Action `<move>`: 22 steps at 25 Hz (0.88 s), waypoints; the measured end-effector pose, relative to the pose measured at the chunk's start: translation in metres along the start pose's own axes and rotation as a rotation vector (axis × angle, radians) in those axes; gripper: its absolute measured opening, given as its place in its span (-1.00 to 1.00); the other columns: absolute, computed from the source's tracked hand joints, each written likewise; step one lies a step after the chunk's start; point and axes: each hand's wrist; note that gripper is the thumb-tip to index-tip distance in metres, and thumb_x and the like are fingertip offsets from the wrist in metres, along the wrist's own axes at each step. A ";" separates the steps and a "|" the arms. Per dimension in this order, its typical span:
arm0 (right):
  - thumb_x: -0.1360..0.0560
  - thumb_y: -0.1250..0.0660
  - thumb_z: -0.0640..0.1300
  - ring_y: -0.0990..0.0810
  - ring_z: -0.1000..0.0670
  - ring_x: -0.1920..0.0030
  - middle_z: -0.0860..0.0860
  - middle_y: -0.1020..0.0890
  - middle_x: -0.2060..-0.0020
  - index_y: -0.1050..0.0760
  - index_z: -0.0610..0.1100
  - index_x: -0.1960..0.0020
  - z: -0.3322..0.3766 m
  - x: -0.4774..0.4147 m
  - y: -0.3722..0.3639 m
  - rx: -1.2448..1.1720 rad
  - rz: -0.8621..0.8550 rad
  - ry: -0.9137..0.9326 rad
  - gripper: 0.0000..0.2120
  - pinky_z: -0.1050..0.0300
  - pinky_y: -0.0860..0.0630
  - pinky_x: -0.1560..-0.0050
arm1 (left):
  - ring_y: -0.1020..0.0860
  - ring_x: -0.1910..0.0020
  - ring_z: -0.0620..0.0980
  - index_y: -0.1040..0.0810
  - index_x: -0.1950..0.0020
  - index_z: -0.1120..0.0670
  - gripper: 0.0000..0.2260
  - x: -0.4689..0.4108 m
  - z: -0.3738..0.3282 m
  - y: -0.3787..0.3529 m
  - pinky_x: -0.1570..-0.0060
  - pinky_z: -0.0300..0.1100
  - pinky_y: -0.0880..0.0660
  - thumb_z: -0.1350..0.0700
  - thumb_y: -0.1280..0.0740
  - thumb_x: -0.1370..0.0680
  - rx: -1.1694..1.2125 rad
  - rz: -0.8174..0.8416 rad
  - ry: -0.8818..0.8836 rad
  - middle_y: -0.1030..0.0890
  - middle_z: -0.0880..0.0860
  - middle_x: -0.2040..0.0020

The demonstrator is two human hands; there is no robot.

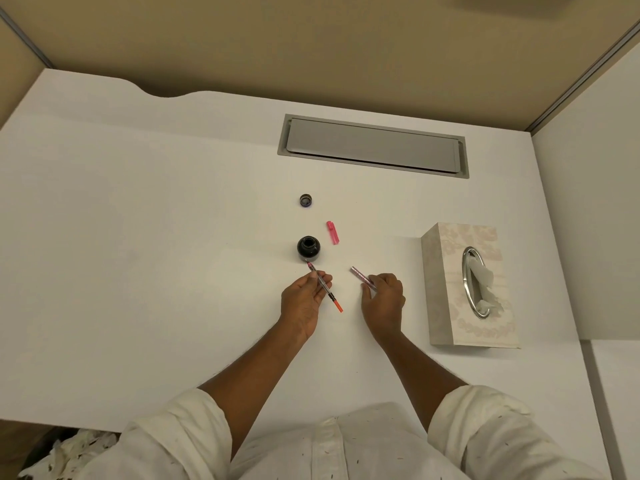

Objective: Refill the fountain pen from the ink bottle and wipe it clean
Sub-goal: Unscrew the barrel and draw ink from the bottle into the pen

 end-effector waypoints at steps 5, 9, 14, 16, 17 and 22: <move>-0.46 -0.39 -0.21 -0.52 -0.11 -0.07 -0.10 -0.59 -0.02 -0.59 -0.21 -0.10 0.000 0.000 0.000 -0.012 0.010 -0.007 -0.78 -0.07 -0.48 -0.12 | -0.61 0.05 0.11 -0.56 0.10 0.25 -0.85 0.001 -0.001 -0.003 0.05 -0.14 -0.55 0.23 -0.23 -0.57 0.013 0.009 0.002 -0.61 0.19 0.11; -0.45 -0.40 -0.21 -0.53 -0.12 -0.09 -0.11 -0.59 -0.04 -0.59 -0.21 -0.11 0.001 0.001 0.002 -0.027 0.018 -0.005 -0.75 -0.10 -0.48 -0.15 | -0.62 0.06 0.10 -0.56 0.09 0.25 -0.85 0.000 0.000 -0.004 0.05 -0.14 -0.56 0.23 -0.23 -0.57 0.037 0.005 0.020 -0.62 0.20 0.11; -0.41 -0.44 -0.22 -0.49 -0.13 -0.19 -0.14 -0.56 -0.13 -0.54 -0.24 -0.18 0.001 0.001 0.008 -0.099 0.037 -0.012 -0.65 -0.13 -0.43 -0.26 | -0.63 0.09 0.08 -0.56 0.11 0.25 -0.84 -0.001 -0.004 -0.009 0.04 -0.15 -0.56 0.22 -0.22 -0.57 0.101 0.025 0.027 -0.63 0.18 0.15; -0.38 -0.47 -0.22 -0.49 -0.14 -0.21 -0.16 -0.56 -0.15 -0.52 -0.26 -0.20 0.001 0.001 0.011 -0.145 0.027 -0.005 -0.59 -0.09 -0.43 -0.28 | -0.64 0.12 0.06 -0.56 0.10 0.25 -0.84 -0.002 -0.006 -0.011 0.00 -0.12 -0.55 0.23 -0.22 -0.57 0.133 0.033 0.032 -0.64 0.16 0.17; -0.36 -0.49 -0.22 -0.49 -0.14 -0.21 -0.17 -0.56 -0.15 -0.52 -0.27 -0.20 0.001 0.001 0.013 -0.172 0.019 0.001 -0.57 -0.06 -0.43 -0.28 | -0.65 0.13 0.05 -0.56 0.09 0.25 -0.84 -0.002 -0.007 -0.012 0.01 -0.13 -0.56 0.23 -0.22 -0.57 0.143 0.035 0.035 -0.65 0.16 0.17; -0.32 -0.54 -0.20 -0.48 -0.16 -0.23 -0.18 -0.55 -0.17 -0.49 -0.28 -0.22 0.000 0.003 0.019 -0.196 0.061 0.003 -0.48 0.03 -0.38 -0.30 | -0.65 0.13 0.03 -0.56 0.08 0.26 -0.83 -0.003 -0.009 -0.014 0.03 -0.15 -0.56 0.23 -0.20 -0.58 0.170 0.026 0.031 -0.64 0.17 0.13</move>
Point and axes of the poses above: each hand's wrist, its own x-axis away from the middle knuckle, its own y-axis out of the back of the hand, z = x × y
